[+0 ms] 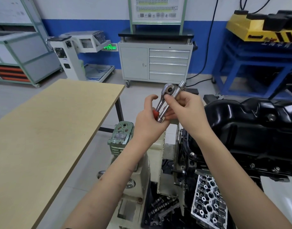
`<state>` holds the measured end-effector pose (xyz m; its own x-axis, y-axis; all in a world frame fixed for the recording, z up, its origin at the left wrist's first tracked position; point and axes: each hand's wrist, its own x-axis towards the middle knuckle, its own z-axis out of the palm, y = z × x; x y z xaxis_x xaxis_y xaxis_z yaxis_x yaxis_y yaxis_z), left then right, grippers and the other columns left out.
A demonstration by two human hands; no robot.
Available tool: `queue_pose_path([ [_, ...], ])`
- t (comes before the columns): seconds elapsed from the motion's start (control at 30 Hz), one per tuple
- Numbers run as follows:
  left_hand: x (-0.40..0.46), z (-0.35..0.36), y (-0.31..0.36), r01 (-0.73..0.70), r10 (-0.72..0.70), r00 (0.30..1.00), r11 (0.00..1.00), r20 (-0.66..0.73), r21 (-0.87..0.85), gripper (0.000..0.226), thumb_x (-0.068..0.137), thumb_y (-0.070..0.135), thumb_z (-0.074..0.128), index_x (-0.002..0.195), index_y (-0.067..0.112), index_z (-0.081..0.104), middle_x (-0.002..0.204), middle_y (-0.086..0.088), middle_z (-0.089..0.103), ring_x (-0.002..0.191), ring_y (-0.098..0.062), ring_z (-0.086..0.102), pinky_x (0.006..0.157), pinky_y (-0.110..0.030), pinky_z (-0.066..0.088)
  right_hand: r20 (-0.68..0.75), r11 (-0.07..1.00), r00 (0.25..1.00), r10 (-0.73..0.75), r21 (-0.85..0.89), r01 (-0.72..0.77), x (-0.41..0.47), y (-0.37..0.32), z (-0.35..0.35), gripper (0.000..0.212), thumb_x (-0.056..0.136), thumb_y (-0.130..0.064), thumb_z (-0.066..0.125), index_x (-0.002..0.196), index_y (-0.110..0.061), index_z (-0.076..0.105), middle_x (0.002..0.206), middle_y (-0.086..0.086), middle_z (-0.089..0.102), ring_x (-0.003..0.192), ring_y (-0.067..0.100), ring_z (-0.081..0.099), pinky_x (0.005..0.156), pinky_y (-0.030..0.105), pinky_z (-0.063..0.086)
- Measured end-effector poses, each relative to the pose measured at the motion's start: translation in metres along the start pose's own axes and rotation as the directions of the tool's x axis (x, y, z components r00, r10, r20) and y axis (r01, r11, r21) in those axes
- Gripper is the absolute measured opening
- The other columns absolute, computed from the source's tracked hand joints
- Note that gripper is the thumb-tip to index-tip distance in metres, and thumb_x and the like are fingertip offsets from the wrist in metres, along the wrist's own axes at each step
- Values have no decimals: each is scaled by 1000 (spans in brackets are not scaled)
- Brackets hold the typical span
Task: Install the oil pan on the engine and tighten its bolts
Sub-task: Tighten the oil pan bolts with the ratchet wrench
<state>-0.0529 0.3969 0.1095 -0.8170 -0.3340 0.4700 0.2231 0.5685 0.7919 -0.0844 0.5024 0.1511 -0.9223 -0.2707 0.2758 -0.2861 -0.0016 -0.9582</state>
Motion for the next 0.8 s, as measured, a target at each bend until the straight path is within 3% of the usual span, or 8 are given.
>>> queue_pose_path([
  [0.1,-6,3,0,66,-66,997,998,48,9,50,74,13,66,117,20,40,52,8,39,46,-6,39,49,-20,32,4,997,999,47,-64,-47,-2,8,-1,21,86,-18,63,66,-15,58,60,9,65,51,15,64,55,27,55],
  [0.2,-10,6,2,199,-173,968,970,181,-140,38,78,11,65,107,23,43,59,4,48,45,-5,40,47,-17,34,41,991,992,118,-63,-115,1,15,-8,26,84,-26,65,63,-11,59,58,4,65,54,16,64,62,33,54],
  [0.33,-5,2,11,367,-181,874,854,451,-370,15,91,14,54,101,23,46,63,3,45,38,-4,43,38,-18,36,-18,933,950,311,196,-301,4,28,-12,45,91,-47,46,84,-7,65,69,6,66,67,20,63,61,30,51],
  [0.47,-4,1,18,479,-166,796,761,582,-438,4,98,14,38,98,12,41,66,-3,40,39,-7,40,39,-17,36,48,892,945,323,317,-321,4,33,-9,33,93,-41,48,89,-13,65,81,5,70,65,13,64,49,19,47],
  [0.57,-4,7,21,477,-144,805,734,576,-483,12,99,12,33,96,8,44,71,-6,51,48,-11,52,47,-23,49,-22,899,954,299,341,-274,5,31,-7,27,93,-36,49,85,-13,62,80,4,67,52,5,60,41,15,42],
  [0.67,3,4,14,498,-237,832,719,502,-485,17,99,17,34,104,16,51,76,-5,59,64,-14,61,61,-31,55,-123,834,956,266,526,-164,13,23,-15,31,97,-35,40,84,-12,55,56,-6,58,52,8,57,48,21,46],
  [0.73,7,-2,2,411,-237,865,839,441,-355,18,99,20,35,100,24,52,62,0,47,50,-11,49,46,-27,43,-69,734,961,269,661,-158,20,16,-29,37,99,-38,31,82,-11,49,45,-8,44,42,8,46,46,20,44],
  [0.8,10,-6,-8,320,-203,891,915,407,-245,19,98,24,38,92,25,56,53,3,34,38,-5,32,38,-17,28,110,679,952,287,677,-284,23,9,-42,43,99,-43,27,79,-11,47,43,-9,33,35,6,32,36,15,31],
])
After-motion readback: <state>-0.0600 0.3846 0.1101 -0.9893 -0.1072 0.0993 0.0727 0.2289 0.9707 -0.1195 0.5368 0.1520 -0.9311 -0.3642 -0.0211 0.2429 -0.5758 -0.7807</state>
